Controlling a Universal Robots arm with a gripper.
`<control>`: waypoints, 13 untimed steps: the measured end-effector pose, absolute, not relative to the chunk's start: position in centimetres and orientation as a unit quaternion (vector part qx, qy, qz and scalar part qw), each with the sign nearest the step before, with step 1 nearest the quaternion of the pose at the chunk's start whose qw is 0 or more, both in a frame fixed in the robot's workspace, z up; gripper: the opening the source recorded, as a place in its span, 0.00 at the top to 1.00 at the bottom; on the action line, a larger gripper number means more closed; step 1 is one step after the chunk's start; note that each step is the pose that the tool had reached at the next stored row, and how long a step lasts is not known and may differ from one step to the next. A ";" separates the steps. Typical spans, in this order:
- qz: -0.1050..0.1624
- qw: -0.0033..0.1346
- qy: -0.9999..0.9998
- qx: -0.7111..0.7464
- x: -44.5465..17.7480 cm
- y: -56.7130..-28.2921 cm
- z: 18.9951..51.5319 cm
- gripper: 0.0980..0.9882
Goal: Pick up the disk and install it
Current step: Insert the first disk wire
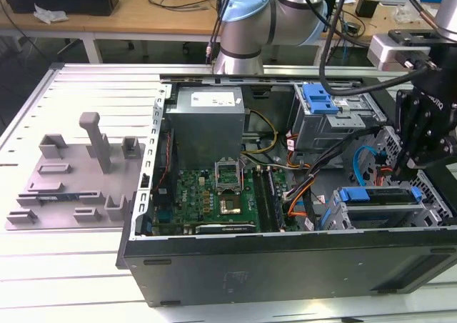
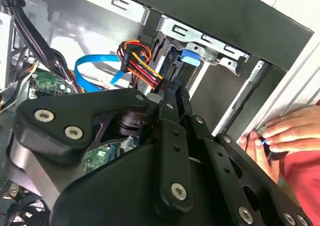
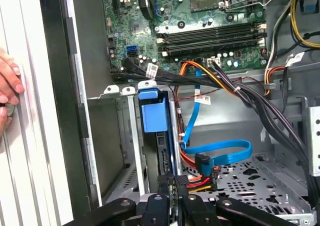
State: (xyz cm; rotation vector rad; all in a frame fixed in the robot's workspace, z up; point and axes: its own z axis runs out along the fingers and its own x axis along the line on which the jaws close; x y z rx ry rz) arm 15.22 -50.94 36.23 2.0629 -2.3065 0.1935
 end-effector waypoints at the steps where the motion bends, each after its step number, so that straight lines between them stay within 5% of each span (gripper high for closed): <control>1: 0.059 0.017 -0.742 0.668 15.2 -51.0 36.2 0.93; 13: 0.056 0.015 -0.741 0.669 15.2 -51.7 36.0 0.93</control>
